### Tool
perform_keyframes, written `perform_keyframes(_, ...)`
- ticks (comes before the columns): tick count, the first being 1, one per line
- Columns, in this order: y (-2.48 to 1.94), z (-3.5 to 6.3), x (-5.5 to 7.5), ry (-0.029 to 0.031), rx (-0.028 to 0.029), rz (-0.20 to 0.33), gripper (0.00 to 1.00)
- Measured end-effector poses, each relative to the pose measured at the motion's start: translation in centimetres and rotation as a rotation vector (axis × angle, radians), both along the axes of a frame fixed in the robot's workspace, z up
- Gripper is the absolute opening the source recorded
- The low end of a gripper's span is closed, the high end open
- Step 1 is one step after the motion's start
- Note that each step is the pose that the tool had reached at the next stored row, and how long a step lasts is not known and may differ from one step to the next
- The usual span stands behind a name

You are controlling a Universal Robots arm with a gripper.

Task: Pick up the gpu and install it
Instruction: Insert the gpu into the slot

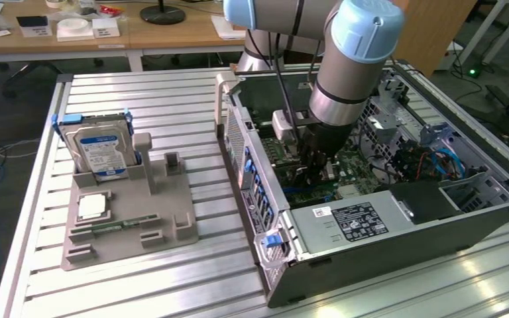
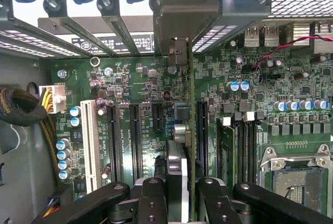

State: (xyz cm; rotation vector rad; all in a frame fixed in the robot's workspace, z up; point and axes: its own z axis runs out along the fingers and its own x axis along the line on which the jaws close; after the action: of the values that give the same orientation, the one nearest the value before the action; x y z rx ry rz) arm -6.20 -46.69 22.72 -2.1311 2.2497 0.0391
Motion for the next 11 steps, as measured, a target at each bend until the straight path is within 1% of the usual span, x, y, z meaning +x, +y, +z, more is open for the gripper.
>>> perform_keyframes(11,0.0,-0.15,0.0,0.0001,0.0,0.0,0.28)
